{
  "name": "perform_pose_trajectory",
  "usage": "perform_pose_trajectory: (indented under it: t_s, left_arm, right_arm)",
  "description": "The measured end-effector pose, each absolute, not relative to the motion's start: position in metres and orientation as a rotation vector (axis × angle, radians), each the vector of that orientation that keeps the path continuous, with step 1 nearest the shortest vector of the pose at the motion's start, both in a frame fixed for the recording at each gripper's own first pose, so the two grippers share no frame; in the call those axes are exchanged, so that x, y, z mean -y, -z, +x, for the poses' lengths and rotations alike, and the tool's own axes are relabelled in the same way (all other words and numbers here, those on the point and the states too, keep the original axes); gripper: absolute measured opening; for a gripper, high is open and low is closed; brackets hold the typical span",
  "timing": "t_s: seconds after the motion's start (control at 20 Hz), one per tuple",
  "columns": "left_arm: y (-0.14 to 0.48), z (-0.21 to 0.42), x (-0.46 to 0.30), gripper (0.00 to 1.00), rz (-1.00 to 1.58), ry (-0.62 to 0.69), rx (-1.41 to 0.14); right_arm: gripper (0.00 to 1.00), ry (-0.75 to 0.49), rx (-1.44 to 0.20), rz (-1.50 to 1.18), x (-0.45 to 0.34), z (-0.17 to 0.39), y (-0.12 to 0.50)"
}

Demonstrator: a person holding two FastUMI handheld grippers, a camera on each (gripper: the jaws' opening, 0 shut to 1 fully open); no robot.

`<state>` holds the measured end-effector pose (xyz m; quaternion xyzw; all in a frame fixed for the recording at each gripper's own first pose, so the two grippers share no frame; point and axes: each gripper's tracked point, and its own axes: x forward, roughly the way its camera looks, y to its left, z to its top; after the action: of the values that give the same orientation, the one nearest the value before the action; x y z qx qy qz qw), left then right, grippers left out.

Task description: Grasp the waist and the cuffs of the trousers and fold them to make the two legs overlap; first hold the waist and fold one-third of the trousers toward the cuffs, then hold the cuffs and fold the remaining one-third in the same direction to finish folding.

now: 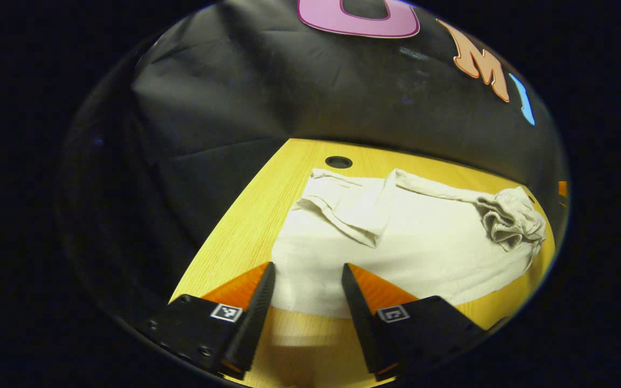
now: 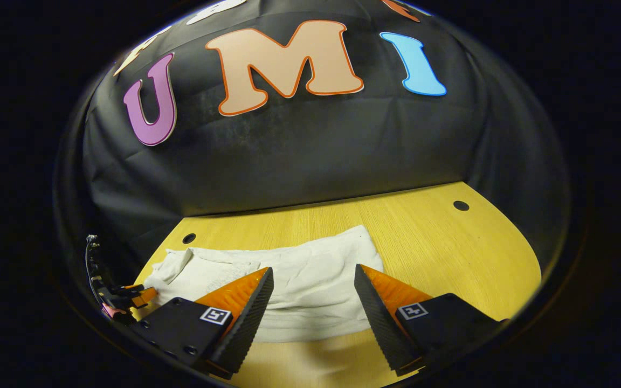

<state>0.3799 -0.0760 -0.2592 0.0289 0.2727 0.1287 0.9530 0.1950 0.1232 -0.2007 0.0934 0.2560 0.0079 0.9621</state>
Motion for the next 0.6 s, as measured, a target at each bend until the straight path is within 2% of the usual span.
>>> perform_pose_trajectory:
  t_s: [0.05,0.1,0.15,0.2,0.35,0.6]
  left_arm:
    - [0.259,0.383,0.081,0.69,0.057,-0.251,-0.547]
    - [0.259,0.386,0.086,0.52,0.047,-0.237,-0.535]
    - [0.259,0.389,0.09,0.33,0.028,-0.234,-0.522]
    - [0.257,0.391,0.094,0.14,0.012,-0.234,-0.508]
    - [0.257,0.394,0.096,0.0,-0.01,-0.248,-0.49]
    - [0.24,0.4,0.124,0.0,-0.033,-0.202,-0.468]
  right_arm:
    - [0.92,-0.02,-0.526,0.18,-0.124,0.19,0.202]
    - [0.96,-0.023,-0.531,0.167,-0.123,0.186,0.204]
    - [0.97,-0.028,-0.534,0.154,-0.123,0.183,0.204]
    - [0.92,-0.034,-0.537,0.144,-0.122,0.18,0.204]
    - [0.92,-0.046,-0.542,0.135,-0.123,0.174,0.2]
    - [0.92,-0.038,-0.524,0.138,-0.111,0.172,0.191]
